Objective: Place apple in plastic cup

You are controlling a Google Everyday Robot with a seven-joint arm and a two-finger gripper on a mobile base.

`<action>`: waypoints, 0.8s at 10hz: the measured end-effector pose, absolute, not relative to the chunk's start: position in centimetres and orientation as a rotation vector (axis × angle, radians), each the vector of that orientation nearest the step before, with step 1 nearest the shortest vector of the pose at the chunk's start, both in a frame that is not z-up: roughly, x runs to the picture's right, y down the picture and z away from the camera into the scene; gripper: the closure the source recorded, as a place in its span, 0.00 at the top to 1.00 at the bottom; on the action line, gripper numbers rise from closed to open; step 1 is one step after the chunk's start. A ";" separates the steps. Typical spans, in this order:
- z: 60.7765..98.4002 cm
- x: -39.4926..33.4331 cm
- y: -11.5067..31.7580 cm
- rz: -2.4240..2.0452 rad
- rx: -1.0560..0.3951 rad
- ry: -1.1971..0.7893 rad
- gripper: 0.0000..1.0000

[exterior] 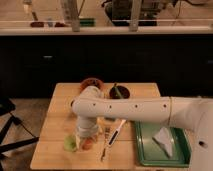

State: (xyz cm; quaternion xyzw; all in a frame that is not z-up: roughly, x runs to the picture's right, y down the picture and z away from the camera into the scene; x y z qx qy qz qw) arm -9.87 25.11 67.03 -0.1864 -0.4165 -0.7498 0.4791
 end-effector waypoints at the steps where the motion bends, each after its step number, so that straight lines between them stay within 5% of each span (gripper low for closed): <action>1: 66.9 -10.4 25.1 -1.837 -0.464 -1.012 0.02; 8: 65.8 -15.2 25.2 -1.904 -0.505 -1.025 0.02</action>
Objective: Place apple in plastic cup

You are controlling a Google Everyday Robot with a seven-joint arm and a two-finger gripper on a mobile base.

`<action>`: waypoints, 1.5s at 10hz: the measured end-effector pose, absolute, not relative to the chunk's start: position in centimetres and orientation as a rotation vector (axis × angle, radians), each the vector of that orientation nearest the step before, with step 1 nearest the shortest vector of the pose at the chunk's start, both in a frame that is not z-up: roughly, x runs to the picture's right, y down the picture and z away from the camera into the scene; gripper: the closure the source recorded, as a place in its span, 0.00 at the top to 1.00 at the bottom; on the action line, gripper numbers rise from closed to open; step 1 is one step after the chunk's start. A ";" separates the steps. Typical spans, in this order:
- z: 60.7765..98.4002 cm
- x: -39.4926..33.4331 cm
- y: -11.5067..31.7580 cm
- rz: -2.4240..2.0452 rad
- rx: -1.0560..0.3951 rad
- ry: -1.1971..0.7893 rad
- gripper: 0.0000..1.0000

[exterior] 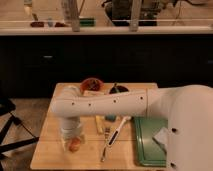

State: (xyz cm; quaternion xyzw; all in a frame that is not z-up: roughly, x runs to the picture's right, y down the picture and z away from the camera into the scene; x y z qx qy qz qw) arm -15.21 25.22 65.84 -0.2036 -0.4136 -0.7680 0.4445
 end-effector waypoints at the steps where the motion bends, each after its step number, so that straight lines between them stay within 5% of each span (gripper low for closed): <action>1: 65.9 -15.4 25.2 -1.900 -0.518 -1.021 0.02; 15: 68.6 -18.1 24.8 -1.849 -0.584 -0.996 0.05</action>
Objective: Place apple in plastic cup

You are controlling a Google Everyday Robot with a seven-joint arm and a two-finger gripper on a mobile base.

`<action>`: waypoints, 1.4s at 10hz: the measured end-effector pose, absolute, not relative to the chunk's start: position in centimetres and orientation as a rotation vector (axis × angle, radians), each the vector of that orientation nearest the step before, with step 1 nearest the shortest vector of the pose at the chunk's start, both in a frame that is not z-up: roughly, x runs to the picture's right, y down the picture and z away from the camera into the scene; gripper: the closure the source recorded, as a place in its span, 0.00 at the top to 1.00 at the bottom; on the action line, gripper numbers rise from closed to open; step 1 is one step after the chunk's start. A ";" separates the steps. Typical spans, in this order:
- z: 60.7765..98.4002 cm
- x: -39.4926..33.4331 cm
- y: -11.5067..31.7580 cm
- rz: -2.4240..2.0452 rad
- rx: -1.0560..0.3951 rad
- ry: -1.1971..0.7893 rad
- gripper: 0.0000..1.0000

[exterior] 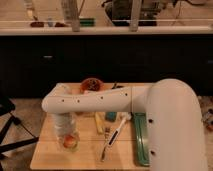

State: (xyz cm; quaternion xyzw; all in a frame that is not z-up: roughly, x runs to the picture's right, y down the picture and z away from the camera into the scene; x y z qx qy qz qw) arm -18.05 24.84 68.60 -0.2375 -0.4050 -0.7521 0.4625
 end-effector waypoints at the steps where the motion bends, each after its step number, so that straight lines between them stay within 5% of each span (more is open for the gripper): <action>1: 68.7 -18.2 24.8 -1.849 -0.584 -0.996 0.15; 8: 69.0 -18.5 24.7 -1.841 -0.579 -1.000 0.79; 14: 69.1 -18.5 24.6 -1.840 -0.574 -1.002 0.80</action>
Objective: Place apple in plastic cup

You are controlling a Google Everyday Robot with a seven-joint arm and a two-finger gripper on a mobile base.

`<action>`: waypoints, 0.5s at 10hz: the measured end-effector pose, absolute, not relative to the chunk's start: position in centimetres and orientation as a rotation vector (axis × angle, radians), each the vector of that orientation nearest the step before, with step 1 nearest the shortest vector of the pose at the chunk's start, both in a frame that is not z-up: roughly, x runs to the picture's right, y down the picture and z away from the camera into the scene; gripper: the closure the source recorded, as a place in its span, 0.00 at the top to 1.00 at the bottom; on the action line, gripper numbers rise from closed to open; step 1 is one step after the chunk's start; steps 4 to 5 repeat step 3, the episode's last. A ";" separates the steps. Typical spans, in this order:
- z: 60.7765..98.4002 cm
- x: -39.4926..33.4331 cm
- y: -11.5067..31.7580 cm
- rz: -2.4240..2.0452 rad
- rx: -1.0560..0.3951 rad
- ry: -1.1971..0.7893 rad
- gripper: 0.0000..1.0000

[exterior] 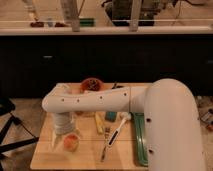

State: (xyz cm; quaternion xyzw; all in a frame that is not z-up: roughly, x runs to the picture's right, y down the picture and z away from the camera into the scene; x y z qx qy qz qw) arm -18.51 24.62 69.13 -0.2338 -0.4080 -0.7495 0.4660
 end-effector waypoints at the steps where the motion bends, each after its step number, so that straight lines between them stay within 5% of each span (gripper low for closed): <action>1: 69.1 -18.5 24.5 -1.841 -0.574 -0.999 0.80; 5: 69.1 -18.3 23.9 -1.846 -0.567 -0.991 0.80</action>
